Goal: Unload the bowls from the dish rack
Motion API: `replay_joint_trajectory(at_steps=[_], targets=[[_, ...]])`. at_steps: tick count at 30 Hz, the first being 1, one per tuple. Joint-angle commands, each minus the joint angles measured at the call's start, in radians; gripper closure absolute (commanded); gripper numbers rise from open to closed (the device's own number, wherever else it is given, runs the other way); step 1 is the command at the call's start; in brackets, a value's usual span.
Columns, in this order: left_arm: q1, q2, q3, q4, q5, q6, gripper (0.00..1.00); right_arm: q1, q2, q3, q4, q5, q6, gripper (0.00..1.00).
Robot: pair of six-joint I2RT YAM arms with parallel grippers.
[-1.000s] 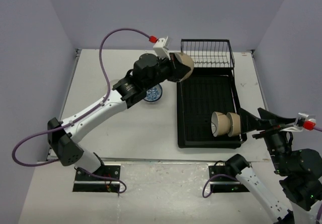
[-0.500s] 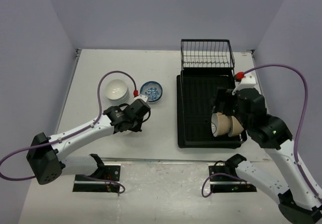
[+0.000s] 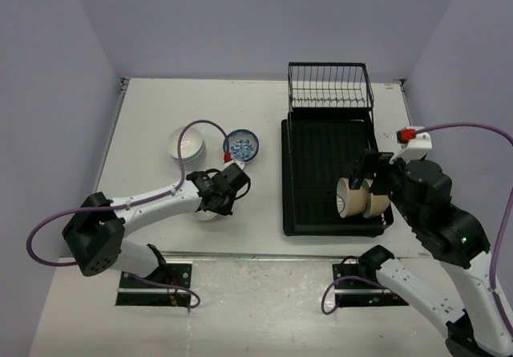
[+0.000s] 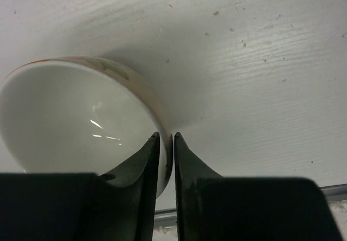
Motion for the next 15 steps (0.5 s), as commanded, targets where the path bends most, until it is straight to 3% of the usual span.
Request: replay_joint_trajectory(at_steps=[1,5,6,7,10,13,14,15], targets=[[-0.011,0.002,0.017,0.065,-0.038,0.009,0.81,0.0,-0.037,-0.009,0.034,0.011,-0.023,0.01],[-0.018,-0.041,0.053,0.059,-0.041,0.01,0.46,0.0,-0.043,-0.01,0.038,0.005,-0.024,0.01],[-0.023,-0.057,0.066,0.046,-0.044,0.006,0.15,0.0,-0.043,-0.01,0.038,0.005,-0.026,0.01],[-0.032,-0.094,0.098,0.042,-0.05,0.004,0.0,0.0,-0.041,-0.01,0.038,0.007,-0.026,0.01],[-0.041,-0.163,0.16,0.04,-0.081,0.001,0.0,-0.001,-0.046,-0.014,0.047,0.013,-0.026,0.01],[-0.041,-0.255,0.16,0.139,-0.038,-0.024,0.0,0.0,-0.066,-0.032,0.08,0.017,-0.024,0.01],[-0.041,-0.318,0.133,0.305,0.01,-0.051,0.0,0.0,-0.073,-0.037,0.091,0.023,-0.023,0.01],[-0.041,-0.347,0.088,0.433,0.149,-0.076,0.0,-0.001,-0.089,-0.041,0.114,0.033,-0.017,0.01]])
